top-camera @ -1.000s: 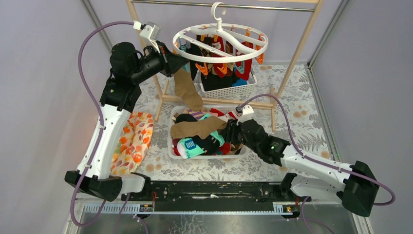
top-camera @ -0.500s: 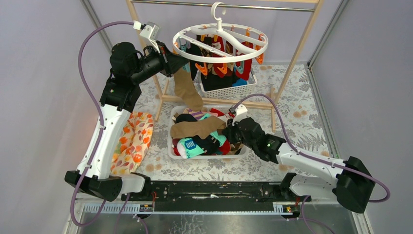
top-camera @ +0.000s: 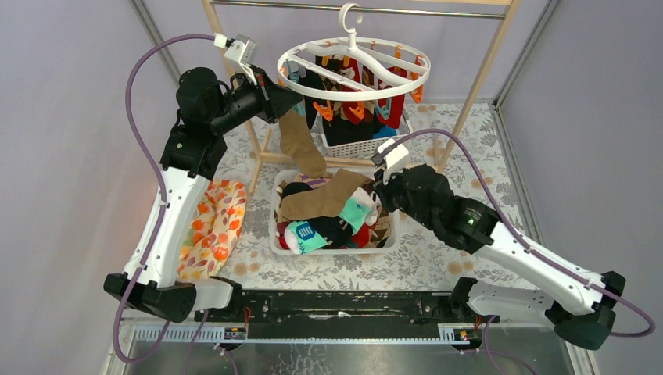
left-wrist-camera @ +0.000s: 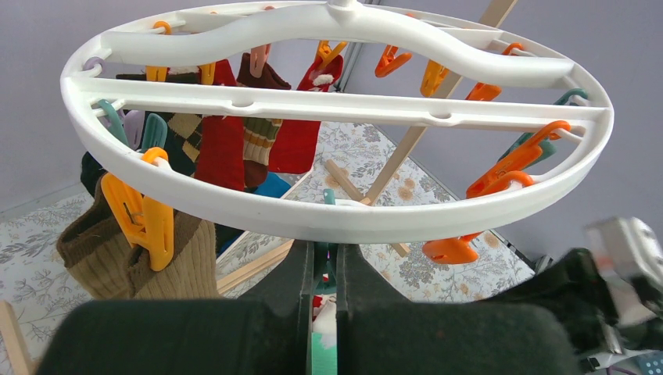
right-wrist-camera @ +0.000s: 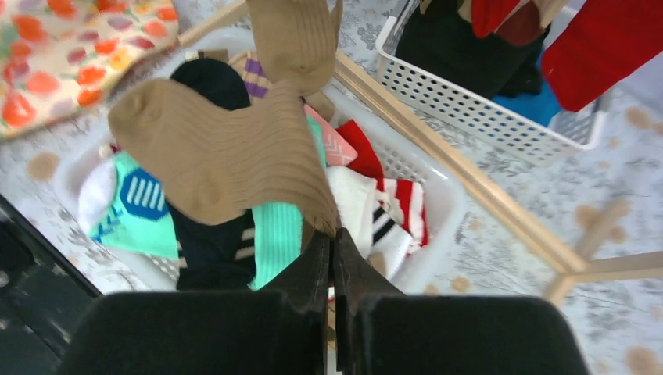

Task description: Clip the socks to the hanger

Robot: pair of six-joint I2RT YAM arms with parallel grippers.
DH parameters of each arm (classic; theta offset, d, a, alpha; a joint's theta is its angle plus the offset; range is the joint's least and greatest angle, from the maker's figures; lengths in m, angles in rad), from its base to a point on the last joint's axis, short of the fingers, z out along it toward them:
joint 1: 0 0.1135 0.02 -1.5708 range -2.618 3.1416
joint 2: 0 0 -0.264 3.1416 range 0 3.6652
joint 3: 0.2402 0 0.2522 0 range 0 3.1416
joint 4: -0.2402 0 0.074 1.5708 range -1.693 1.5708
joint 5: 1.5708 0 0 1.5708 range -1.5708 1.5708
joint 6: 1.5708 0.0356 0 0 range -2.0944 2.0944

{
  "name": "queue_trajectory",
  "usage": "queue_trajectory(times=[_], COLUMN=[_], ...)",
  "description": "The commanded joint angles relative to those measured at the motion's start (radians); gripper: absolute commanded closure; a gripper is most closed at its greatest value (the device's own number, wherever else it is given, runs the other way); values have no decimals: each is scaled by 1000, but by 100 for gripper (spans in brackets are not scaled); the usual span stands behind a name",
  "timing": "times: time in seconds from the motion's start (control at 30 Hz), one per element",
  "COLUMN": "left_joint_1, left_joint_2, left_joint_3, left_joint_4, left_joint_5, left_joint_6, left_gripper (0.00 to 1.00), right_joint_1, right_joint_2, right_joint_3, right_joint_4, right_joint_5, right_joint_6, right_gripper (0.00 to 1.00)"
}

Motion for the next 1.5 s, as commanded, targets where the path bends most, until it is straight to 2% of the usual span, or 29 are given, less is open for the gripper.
queue_trajectory(times=[0.0,0.13,0.23,0.33,0.43,0.47,0.57,0.77,0.93,1.03,1.17,1.2,1.3,1.33,1.47], left_joint_1=[7,7,7,7,7,7,7,7,8,7,7,7,9,9,10], left_joint_2=[-32,-39,-39,-41,-44,-44,-44,-50,-51,-49,-55,-56,-56,-56,-58], left_joint_3=[7,9,12,13,15,16,18,10,3,-2,-17,-21,-23,-23,-28], left_joint_4=[21,17,17,15,11,10,11,11,13,16,22,21,20,20,21], left_joint_5=[5,2,-1,-5,-7,-7,-6,-7,-7,-3,-4,-6,-5,-4,4], left_joint_6=[12,12,11,12,15,14,14,19,22,20,25,28,35,35,35], left_gripper=[100,100,100,100,100,100,100,100,100,100,100,100,100,100,100], right_joint_1=[157,329,444,495,515,521,529,557,557,557,557,557,551,548,523], right_joint_2=[-9,-34,-66,-112,-164,-172,-152,-19,178,331,531,575,667,680,627], right_joint_3=[113,144,122,30,-58,-60,4,-110,-165,-169,-150,-124,-24,6,122], right_joint_4=[-235,-272,-201,31,373,380,98,29,166,305,656,708,777,784,652], right_joint_5=[327,620,829,1033,1091,1090,1029,819,669,599,551,543,526,528,526], right_joint_6=[-248,-429,-619,-957,-1349,-1411,-1290,-1328,-1442,-1488,-1549,-1535,-1384,-1322,-1004], right_gripper=[100,100,100,100,100,100,100,100,100,100,98,91,47,38,22])
